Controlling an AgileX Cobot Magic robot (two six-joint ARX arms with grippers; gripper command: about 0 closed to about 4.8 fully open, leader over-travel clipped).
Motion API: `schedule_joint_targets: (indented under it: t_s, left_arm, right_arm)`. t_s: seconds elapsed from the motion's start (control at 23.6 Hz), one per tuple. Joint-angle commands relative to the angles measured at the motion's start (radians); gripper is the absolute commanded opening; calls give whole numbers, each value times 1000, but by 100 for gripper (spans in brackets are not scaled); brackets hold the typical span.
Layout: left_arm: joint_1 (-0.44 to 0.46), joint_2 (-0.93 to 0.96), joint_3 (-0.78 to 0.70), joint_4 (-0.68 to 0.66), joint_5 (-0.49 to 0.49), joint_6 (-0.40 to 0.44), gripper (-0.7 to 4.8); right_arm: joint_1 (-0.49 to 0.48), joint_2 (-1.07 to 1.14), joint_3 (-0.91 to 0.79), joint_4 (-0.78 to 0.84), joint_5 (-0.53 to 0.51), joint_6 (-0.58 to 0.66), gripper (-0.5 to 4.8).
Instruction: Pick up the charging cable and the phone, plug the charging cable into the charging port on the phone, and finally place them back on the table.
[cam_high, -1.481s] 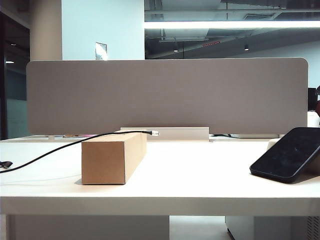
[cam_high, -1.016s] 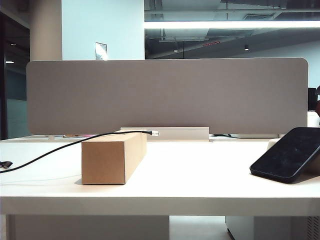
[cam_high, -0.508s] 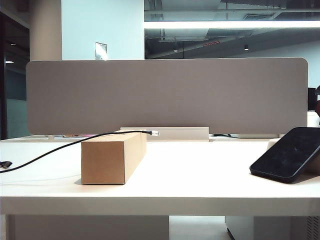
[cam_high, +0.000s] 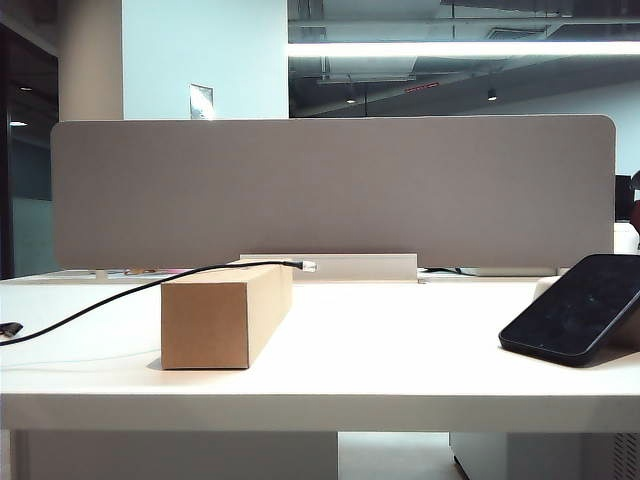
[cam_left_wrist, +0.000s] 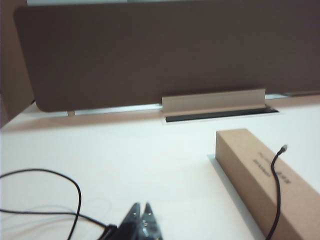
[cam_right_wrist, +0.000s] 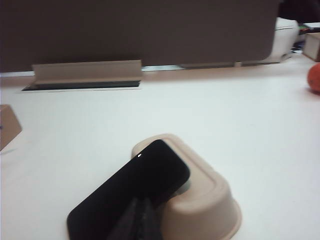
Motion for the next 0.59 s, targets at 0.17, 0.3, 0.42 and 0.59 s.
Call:
schedule_joint_targets:
  t_s: [0.17, 0.3, 0.42, 0.59]
  left_arm:
    - [1, 0, 58, 13, 10, -4, -5]
    - [1, 5, 84, 13, 11, -27, -5]
    - [1, 23, 107, 13, 11, -40, -5]
    - [1, 81, 155, 13, 14, -40, -5]
  right_arm:
    - [37, 124, 71, 5, -2, 7, -2]
    - [51, 195, 109, 6, -5, 58, -1]
    - [62, 275, 151, 6, -5, 118, -1]
    - [60, 400, 213, 4, -47, 182, 0]
